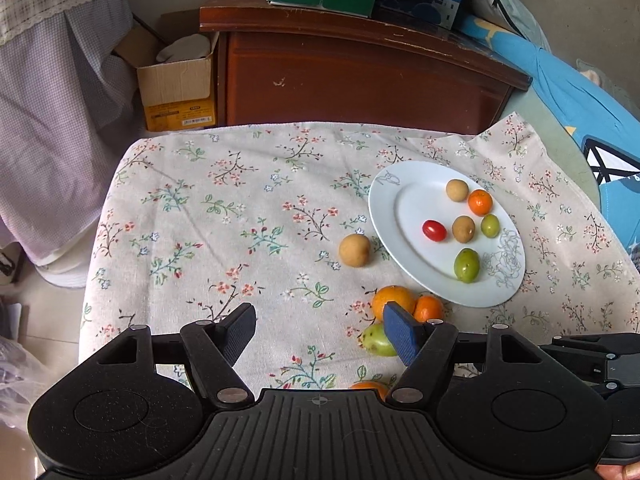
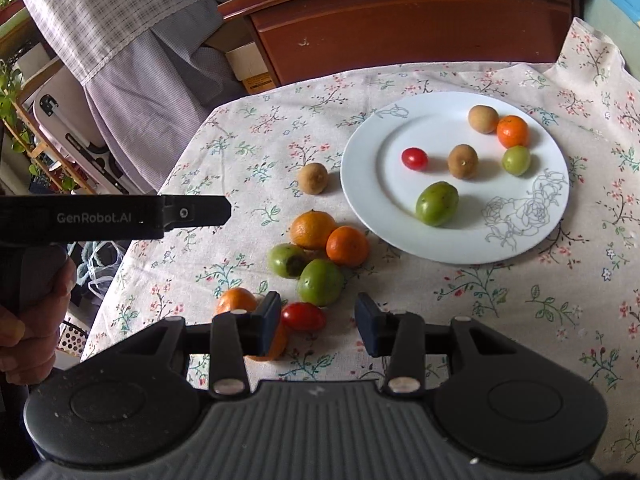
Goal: Organize fruits
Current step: 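Place the tomato and small green fruit on the white plate, opening both tools, then grasp a mandarin orange with the right tool while the left tool grasps another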
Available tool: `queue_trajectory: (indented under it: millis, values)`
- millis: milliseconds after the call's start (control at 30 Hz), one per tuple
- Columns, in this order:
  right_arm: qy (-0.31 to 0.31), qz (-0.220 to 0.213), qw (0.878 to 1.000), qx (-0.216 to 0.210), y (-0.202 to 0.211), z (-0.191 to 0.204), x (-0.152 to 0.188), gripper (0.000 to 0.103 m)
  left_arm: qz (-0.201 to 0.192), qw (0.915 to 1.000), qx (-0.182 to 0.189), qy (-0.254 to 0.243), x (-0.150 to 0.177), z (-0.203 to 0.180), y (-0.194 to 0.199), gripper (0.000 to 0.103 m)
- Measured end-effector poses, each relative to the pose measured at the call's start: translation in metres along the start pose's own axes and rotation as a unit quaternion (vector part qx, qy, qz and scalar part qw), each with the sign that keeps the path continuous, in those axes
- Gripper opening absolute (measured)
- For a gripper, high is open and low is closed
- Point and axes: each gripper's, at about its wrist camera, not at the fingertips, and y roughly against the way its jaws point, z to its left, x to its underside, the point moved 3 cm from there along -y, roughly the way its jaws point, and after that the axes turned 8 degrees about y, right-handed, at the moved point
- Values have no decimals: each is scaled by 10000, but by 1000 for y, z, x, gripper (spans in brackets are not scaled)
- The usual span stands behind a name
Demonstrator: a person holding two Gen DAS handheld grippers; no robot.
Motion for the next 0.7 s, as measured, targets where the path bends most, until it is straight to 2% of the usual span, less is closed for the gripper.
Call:
queue_trajectory:
  millis: [300, 700]
  values:
    - [337, 242, 9990, -185, -10, 24, 13, 42, 276, 9995, -168, -6, 18, 11, -4, 70]
    - [480, 290, 9984, -40, -25, 35, 13, 42, 317, 9992, -191, 116, 17, 14, -4, 70]
